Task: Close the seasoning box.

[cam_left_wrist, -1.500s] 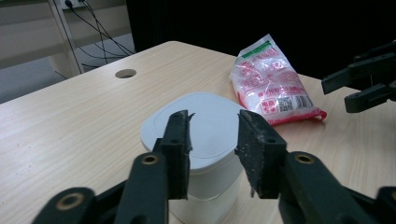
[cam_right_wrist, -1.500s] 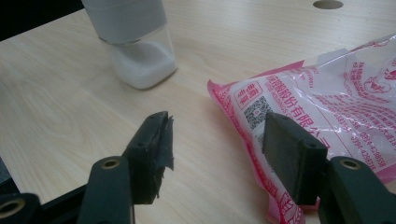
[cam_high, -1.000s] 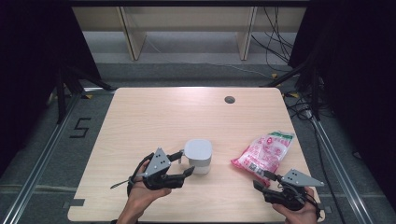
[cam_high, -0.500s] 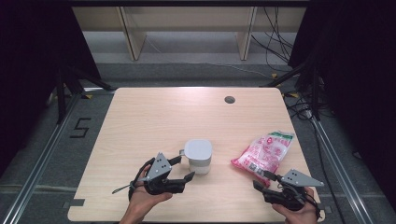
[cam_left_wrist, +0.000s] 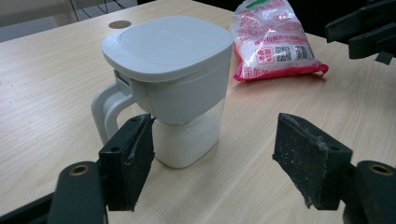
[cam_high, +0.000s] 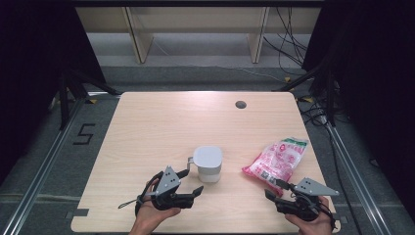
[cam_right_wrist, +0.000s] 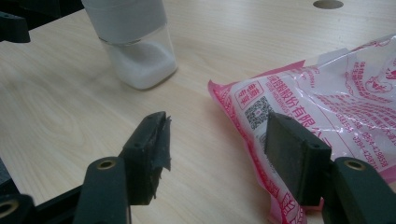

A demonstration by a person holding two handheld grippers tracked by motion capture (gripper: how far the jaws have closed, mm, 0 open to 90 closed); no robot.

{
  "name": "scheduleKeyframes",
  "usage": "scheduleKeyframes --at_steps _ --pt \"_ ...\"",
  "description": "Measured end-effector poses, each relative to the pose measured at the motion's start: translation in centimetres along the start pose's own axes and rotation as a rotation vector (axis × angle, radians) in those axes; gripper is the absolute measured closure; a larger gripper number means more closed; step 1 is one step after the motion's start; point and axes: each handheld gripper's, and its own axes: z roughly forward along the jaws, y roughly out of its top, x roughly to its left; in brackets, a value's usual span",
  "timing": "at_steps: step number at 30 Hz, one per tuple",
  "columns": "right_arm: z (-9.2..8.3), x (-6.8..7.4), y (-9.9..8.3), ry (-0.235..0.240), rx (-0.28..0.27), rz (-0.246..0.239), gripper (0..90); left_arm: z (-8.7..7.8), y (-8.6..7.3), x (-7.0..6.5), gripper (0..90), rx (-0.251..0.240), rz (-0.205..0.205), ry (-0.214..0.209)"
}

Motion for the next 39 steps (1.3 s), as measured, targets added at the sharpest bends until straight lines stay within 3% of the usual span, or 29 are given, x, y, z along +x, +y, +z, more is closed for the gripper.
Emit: scheduleKeyframes --at_steps 1,3,4,9,17,20,23,25,26,27,28,29,32,33,34,35,36,38,39 --pt "0.1 0.2 -0.1 0.004 0.002 0.030 40.1 0.0 0.0 0.0 28.1 0.000 0.001 0.003" --pt "0.0 0.2 0.0 0.005 0.015 0.033 40.1 0.0 -0.2 0.0 28.1 -0.004 -0.003 -0.001" --pt "0.0 0.1 0.0 0.009 0.008 0.018 40.2 0.1 -0.3 0.0 28.1 -0.006 -0.006 -0.002" --pt "0.0 0.2 0.0 0.007 0.010 0.022 40.2 0.0 -0.6 -0.1 28.1 0.011 -0.006 0.008" --pt "0.0 0.4 0.0 0.012 0.021 0.035 40.1 -0.1 -1.2 -0.5 27.6 0.012 -0.005 -0.010" --pt "0.0 0.2 0.0 0.008 0.021 0.002 40.2 -0.1 -1.5 -0.4 27.3 0.020 -0.004 -0.011" --pt "-0.1 0.5 0.0 0.029 0.046 0.038 40.0 0.0 -1.8 -0.5 27.0 0.025 -0.007 -0.017" --pt "0.2 0.4 0.0 0.052 0.039 0.021 39.8 0.1 -2.0 -0.5 26.9 0.025 -0.011 -0.017" --pt "0.2 0.4 -0.1 0.032 0.043 0.016 39.4 0.1 -2.1 -0.6 26.8 0.033 -0.016 -0.015" --pt "0.2 0.5 -0.1 0.041 0.044 0.019 38.2 0.2 -2.2 -0.6 26.6 0.028 -0.006 -0.013" --pt "-0.1 0.9 -0.1 0.046 0.074 0.055 38.2 0.2 -2.4 -0.7 26.4 0.026 -0.014 -0.021" --pt "0.1 0.8 -0.2 0.044 0.051 0.010 38.1 0.3 -2.6 -0.7 26.4 0.022 -0.018 -0.025" --pt "0.0 1.4 -0.3 0.054 0.071 0.020 37.9 0.5 -3.2 -1.0 26.3 0.042 -0.004 -0.035" --pt "-0.1 1.6 -0.4 0.058 0.079 0.013 37.4 0.6 -3.4 -1.0 26.2 0.053 -0.001 -0.036" --pt "-0.1 1.4 -0.4 0.067 0.074 -0.029 37.1 0.6 -3.6 -1.1 26.2 0.053 -0.007 -0.030" --pt "-0.2 1.8 -0.5 0.062 0.092 -0.007 37.0 0.5 -3.6 -1.0 26.2 0.063 0.004 -0.027" --pt "-0.1 1.7 -0.6 0.058 0.094 -0.037 37.0 0.5 -3.7 -1.1 26.1 0.061 -0.005 -0.026" --pt "-0.2 2.1 -0.8 0.063 0.116 -0.033 37.0 0.4 -3.9 -1.0 26.0 0.058 0.000 -0.028" --pt "-0.2 2.0 -0.8 0.077 0.115 -0.060 37.0 0.3 -3.9 -1.0 26.0 0.056 -0.005 -0.025"
